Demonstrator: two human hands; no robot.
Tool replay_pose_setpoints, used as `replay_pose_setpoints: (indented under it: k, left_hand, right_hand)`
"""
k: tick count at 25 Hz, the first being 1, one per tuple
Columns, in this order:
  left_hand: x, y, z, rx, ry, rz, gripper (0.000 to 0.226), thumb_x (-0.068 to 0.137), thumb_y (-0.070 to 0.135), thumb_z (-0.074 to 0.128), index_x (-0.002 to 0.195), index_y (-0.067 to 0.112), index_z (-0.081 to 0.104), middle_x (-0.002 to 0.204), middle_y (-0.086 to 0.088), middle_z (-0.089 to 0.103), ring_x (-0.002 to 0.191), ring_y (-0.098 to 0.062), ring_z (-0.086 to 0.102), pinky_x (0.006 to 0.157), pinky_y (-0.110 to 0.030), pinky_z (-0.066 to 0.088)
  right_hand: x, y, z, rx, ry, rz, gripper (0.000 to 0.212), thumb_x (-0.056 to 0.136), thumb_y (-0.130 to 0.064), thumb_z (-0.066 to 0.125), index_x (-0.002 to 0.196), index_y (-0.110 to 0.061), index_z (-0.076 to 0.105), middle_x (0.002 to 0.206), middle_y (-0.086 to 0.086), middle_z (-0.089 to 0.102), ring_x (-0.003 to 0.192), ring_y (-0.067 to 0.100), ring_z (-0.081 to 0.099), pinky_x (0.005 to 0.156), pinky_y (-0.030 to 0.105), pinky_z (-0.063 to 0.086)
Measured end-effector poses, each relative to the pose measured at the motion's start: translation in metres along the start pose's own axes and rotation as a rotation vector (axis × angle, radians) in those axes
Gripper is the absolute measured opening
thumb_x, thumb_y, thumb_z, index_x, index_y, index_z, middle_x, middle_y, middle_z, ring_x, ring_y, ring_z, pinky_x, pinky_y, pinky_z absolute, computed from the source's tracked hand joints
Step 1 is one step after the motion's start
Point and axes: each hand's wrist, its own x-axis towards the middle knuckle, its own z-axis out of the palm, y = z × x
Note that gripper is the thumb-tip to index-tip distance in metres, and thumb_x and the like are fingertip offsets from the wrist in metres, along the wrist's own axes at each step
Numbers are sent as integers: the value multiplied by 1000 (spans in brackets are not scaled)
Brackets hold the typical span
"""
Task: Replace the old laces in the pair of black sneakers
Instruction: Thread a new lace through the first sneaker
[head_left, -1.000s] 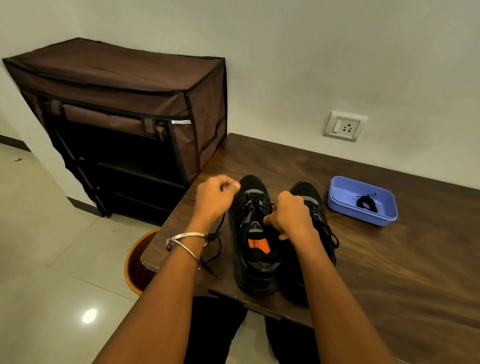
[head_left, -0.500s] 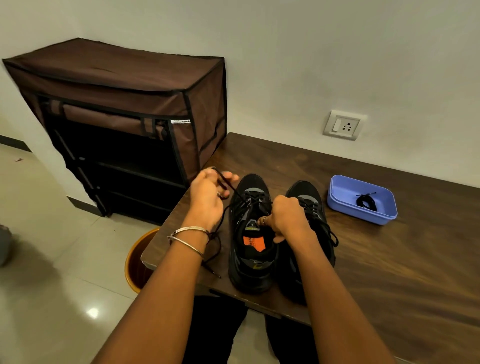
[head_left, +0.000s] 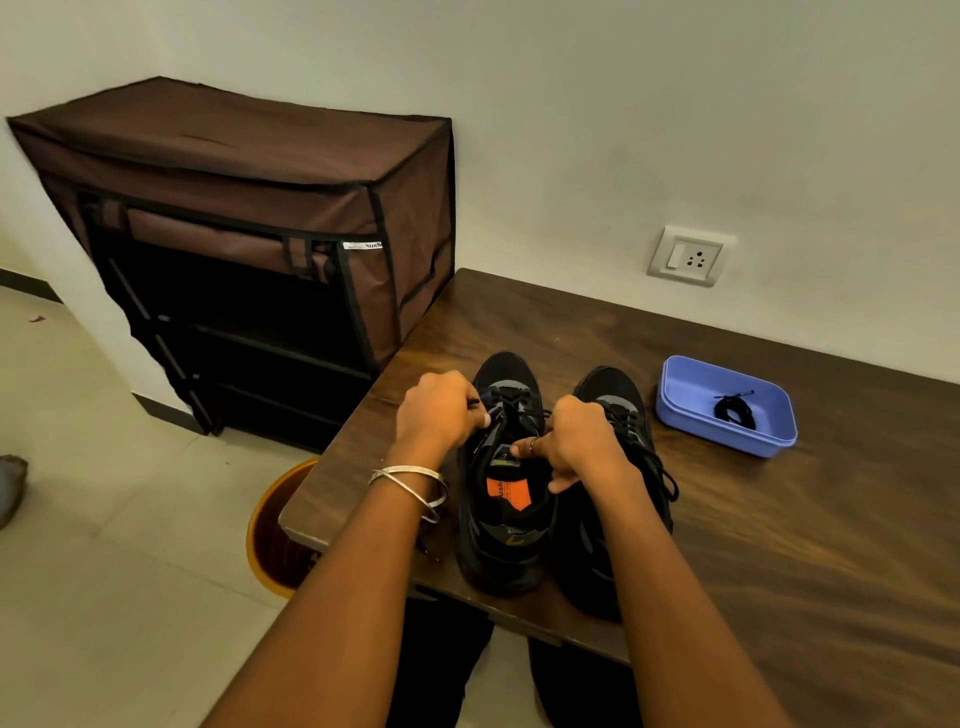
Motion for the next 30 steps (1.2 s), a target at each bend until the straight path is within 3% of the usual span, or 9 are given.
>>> replay_pose_setpoints:
  k: [3, 7, 9, 11, 13, 15, 19, 23, 30]
  left_hand:
    - [4, 8, -4, -260, 128, -27, 11, 91, 21, 59, 82, 22, 66, 95, -3, 65, 91, -25, 60, 71, -31, 44]
    - [3, 2, -22, -1681, 235, -264, 27, 101, 7, 37, 80, 17, 50, 72, -2, 62, 67, -19, 60, 62, -31, 47]
    - [1, 0, -24, -1883, 222, -299, 23, 101, 9, 38, 82, 15, 49, 63, -3, 52, 52, -16, 50, 55, -30, 46]
    - [0, -2, -18, -1395, 231, -189, 15, 97, 18, 52, 83, 18, 57, 67, 1, 52, 52, -11, 45, 52, -25, 40]
    - [0, -3, -5, -679, 162, -3, 5, 85, 25, 70, 81, 22, 70, 76, 6, 63, 68, -8, 57, 61, -20, 44]
    - [3, 1, 7, -264, 53, 40, 7, 81, 25, 75, 80, 18, 75, 86, 0, 68, 86, -14, 64, 73, -22, 49]
    - [3, -3, 9, -74, 73, -181, 25, 90, 32, 62, 97, 8, 68, 111, -15, 63, 102, -36, 61, 85, -38, 51]
    - [2, -18, 9, -172, -51, -223, 39, 88, 47, 63, 73, 12, 61, 92, -9, 63, 93, -28, 60, 74, -31, 44]
    - [-1, -5, 3, 200, 28, -330, 42, 87, 45, 65, 125, 25, 60, 146, -11, 32, 137, -40, 18, 104, -58, 25]
  right_hand:
    - [3, 2, -3, 10, 3, 7, 42, 78, -32, 83, 90, -3, 56, 97, 21, 67, 56, 29, 72, 53, 36, 61]
    - [-1, 2, 0, 19, 11, -11, 39, 79, -27, 83, 82, -4, 52, 98, 23, 63, 60, 34, 72, 56, 40, 62]
    - [-2, 2, 0, 19, 19, -16, 37, 80, -25, 82, 82, -4, 52, 96, 22, 64, 60, 34, 72, 57, 41, 62]
    - [-3, 1, -1, 14, 11, -10, 36, 81, -26, 81, 84, -4, 52, 92, 21, 66, 57, 32, 72, 58, 40, 62]
    - [-3, 0, -2, -6, 0, -6, 37, 82, -28, 80, 86, -5, 52, 89, 19, 67, 54, 26, 71, 56, 34, 61]
    - [-5, 0, -3, -16, 0, -13, 35, 84, -28, 79, 89, -5, 53, 90, 20, 68, 54, 25, 71, 54, 31, 59]
    - [-6, 1, -2, 14, -4, -15, 31, 85, -25, 77, 91, -4, 55, 95, 19, 67, 52, 26, 70, 49, 28, 56]
    - [-9, 1, -5, 52, -9, -9, 33, 84, -25, 78, 90, -6, 52, 95, 18, 67, 54, 27, 71, 52, 30, 58]
    - [-12, -2, -9, 83, -47, 7, 43, 79, -34, 82, 94, -6, 53, 99, 18, 63, 55, 29, 72, 53, 34, 60]
